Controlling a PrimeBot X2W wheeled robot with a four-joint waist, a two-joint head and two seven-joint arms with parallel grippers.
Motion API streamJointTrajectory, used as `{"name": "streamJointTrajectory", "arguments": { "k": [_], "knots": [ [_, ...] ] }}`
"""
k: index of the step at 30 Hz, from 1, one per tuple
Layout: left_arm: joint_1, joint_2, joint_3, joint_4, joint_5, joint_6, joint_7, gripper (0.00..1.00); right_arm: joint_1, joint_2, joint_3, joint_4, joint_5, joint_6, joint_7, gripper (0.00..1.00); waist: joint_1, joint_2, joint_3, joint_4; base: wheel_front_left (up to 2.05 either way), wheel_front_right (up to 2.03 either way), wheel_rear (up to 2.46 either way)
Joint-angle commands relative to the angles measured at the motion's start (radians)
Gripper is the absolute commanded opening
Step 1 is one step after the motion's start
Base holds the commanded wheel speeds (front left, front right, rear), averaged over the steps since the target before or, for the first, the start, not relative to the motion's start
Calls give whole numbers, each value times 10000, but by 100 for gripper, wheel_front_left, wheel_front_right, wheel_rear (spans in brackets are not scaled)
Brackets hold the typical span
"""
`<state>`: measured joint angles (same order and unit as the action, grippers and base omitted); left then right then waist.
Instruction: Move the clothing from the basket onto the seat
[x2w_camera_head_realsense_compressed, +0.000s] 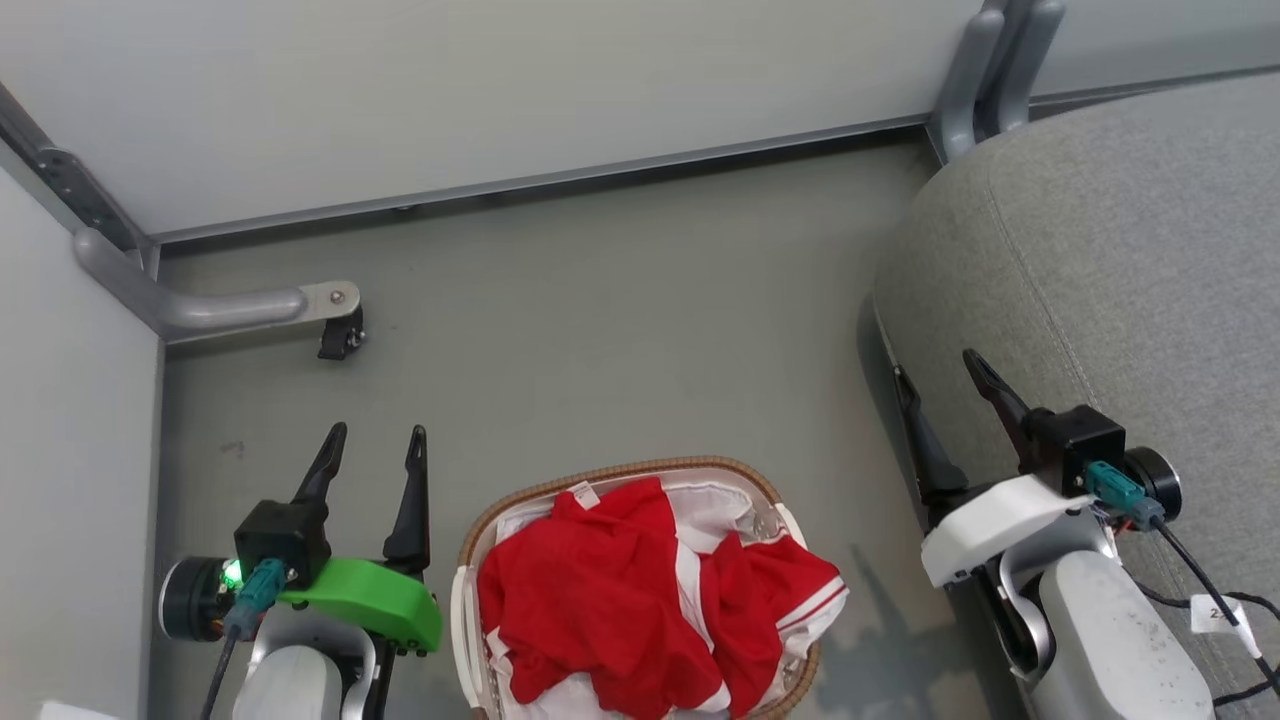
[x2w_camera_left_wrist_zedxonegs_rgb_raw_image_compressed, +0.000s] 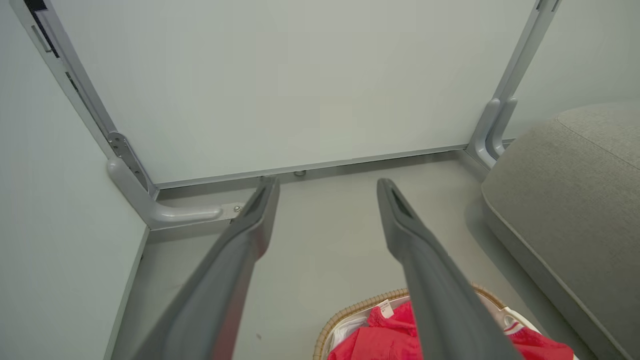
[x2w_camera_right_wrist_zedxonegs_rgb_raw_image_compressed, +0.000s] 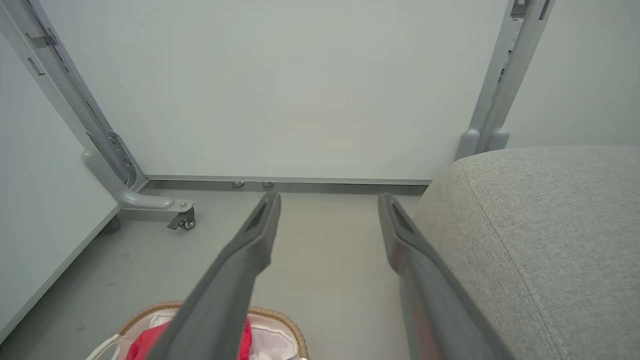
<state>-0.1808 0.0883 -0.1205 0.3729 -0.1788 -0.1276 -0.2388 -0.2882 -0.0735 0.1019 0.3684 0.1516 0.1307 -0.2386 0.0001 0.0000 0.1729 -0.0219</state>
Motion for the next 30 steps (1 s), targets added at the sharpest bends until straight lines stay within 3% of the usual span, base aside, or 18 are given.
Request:
{"name": "streamJointTrajectory", "arguments": {
  "k": [1, 13, 30],
  "knots": [
    [-313, 23, -114, 54, 162, -34, -92, 100, -261, 12, 16, -116, -215, 0, -94, 100, -1, 0, 799, -387, 0, 0, 0],
    [-1703, 562, -1356, 743, 126, -39, -278, 100, -1282, 207, 305, -933, -963, -3, -280, 100, -1, 0, 3120, -1409, 0, 0, 0],
    [-3437, 1113, -2965, 3352, -1138, -40, -260, 100, -1895, 220, 632, -1626, -122, -3, -279, 100, -1, 0, 4968, -2105, 0, 0, 0]
  ]
}}
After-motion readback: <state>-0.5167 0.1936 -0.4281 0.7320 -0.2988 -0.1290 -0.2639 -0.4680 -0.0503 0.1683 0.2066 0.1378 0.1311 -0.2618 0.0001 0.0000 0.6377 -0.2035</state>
